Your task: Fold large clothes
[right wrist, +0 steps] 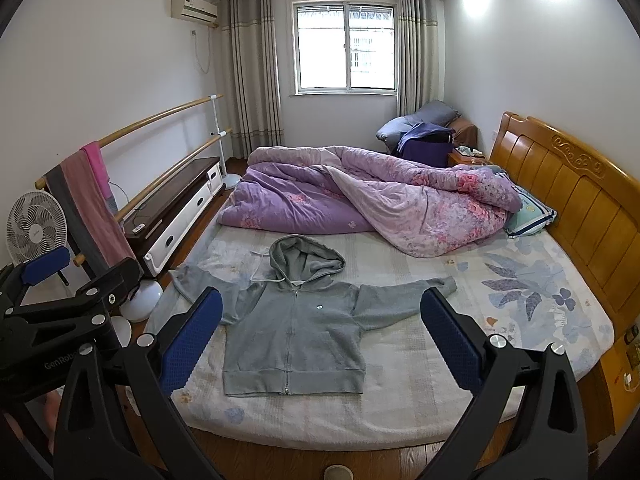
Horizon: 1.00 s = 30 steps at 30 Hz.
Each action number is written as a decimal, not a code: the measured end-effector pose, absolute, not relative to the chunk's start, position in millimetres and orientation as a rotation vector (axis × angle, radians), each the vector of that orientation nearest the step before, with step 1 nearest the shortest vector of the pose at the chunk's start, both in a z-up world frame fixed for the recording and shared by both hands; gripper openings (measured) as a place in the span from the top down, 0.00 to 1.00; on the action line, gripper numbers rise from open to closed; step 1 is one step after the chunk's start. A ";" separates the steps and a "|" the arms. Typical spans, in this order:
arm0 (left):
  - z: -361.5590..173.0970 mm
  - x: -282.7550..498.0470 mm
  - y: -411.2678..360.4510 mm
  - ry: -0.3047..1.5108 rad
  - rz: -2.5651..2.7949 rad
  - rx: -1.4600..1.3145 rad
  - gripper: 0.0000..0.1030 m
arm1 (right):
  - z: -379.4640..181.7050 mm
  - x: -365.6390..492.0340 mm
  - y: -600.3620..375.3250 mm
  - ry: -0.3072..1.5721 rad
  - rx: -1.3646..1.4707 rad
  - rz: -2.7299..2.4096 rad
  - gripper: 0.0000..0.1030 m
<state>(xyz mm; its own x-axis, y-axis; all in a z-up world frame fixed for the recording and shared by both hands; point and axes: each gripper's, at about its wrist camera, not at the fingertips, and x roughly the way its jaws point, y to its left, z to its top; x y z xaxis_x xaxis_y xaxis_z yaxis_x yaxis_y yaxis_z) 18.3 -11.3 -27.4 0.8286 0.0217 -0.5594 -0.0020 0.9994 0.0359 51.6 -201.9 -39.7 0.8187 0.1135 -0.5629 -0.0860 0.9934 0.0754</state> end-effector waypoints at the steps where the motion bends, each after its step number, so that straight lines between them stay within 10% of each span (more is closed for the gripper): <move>1: -28.3 20.5 -12.0 0.597 0.017 0.034 0.05 | -40.8 54.0 -202.8 0.603 0.048 0.110 0.07; 30: -52.3 146.9 -69.9 0.646 0.134 0.017 0.05 | -76.7 185.9 -255.2 0.649 0.042 0.251 0.07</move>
<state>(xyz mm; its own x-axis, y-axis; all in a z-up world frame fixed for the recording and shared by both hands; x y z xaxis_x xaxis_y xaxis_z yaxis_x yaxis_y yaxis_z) 146.9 -69.9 -52.3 0.7901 0.1295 -0.5991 -0.1191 0.9912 0.0571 185.9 -255.2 -76.7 0.7674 0.2444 -0.5927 -0.2179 0.9689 0.1174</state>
